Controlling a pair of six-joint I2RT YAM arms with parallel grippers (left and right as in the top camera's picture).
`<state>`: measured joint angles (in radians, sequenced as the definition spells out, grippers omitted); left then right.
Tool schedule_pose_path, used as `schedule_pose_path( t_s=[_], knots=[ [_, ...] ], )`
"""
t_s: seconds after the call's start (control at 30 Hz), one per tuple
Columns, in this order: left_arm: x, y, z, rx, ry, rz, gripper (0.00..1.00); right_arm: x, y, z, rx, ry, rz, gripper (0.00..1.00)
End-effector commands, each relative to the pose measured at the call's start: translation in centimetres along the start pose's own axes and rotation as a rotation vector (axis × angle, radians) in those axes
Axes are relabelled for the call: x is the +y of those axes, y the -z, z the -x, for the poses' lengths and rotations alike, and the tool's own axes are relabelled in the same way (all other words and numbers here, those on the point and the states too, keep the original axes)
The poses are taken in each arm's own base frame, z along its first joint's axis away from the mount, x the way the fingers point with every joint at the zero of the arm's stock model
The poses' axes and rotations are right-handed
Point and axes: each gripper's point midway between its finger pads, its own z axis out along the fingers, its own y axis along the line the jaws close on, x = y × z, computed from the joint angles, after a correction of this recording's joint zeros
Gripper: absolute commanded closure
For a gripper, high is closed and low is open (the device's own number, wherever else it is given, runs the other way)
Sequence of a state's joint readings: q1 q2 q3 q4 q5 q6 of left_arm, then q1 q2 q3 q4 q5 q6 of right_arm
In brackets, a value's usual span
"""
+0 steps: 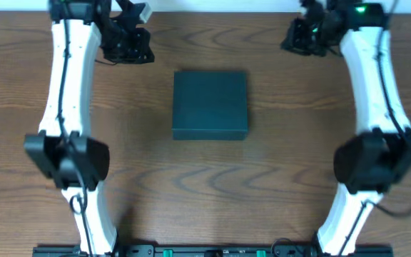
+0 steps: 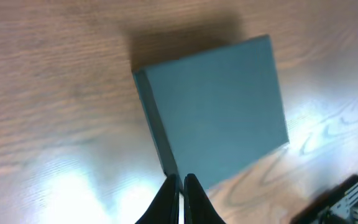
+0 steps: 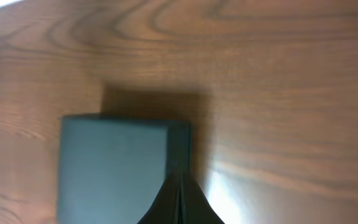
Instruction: Pack container
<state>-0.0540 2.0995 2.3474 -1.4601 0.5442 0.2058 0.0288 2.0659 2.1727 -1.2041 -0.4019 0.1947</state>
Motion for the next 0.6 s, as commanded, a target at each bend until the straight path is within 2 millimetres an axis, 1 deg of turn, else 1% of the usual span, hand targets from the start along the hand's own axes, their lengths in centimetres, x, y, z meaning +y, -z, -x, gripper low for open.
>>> schedule_pose_path(
  t_s=[0.0, 0.07, 0.1, 0.17, 0.23, 0.3, 0.33, 0.43, 0.47, 0.53, 0.57],
  knots=[
    [-2.0, 5.0, -0.3, -0.096, -0.103, 0.049, 0.94, 1.6, 4.0, -0.1, -0.068, 0.096, -0.071, 0.98],
    [-3.2, 7.1, -1.2, -0.125, -0.158, 0.057, 0.94, 3.6, 6.5, -0.9, -0.098, 0.155, -0.070, 0.98],
    [-4.0, 8.3, -2.1, -0.126, -0.195, 0.060, 0.94, 4.6, 8.3, -1.8, -0.115, 0.178, -0.087, 0.99],
    [-5.5, 10.2, -3.6, -0.142, -0.211, 0.043, 0.94, 5.5, 10.7, -3.7, -0.116, 0.202, -0.126, 0.98],
    [-6.9, 12.0, -4.8, -0.169, -0.230, 0.035, 0.94, 6.3, 13.2, -6.3, -0.097, 0.227, -0.157, 0.99],
    [-8.1, 13.6, -6.0, -0.201, -0.248, 0.033, 0.94, 6.8, 15.2, -9.2, -0.061, 0.249, -0.186, 0.99],
    [-8.7, 14.5, -6.8, -0.217, -0.256, 0.035, 0.94, 7.0, 16.2, -11.1, -0.033, 0.263, -0.197, 0.98],
    [-10.4, 16.0, -9.6, -0.243, -0.287, 0.015, 0.94, 7.3, 18.4, -15.2, 0.009, 0.278, -0.207, 0.99],
    [-11.1, 16.4, -11.4, -0.251, -0.307, 0.003, 0.94, 7.4, 19.2, -16.9, 0.009, 0.273, -0.196, 0.98],
    [-11.4, 16.0, -14.5, -0.255, -0.313, 0.002, 0.94, 7.2, 20.2, -20.0, -0.008, 0.269, -0.173, 0.99],
    [-11.3, 15.5, -15.8, -0.255, -0.313, 0.002, 0.94, 6.7, 20.4, -21.7, -0.023, 0.255, -0.171, 0.98]
  ],
)
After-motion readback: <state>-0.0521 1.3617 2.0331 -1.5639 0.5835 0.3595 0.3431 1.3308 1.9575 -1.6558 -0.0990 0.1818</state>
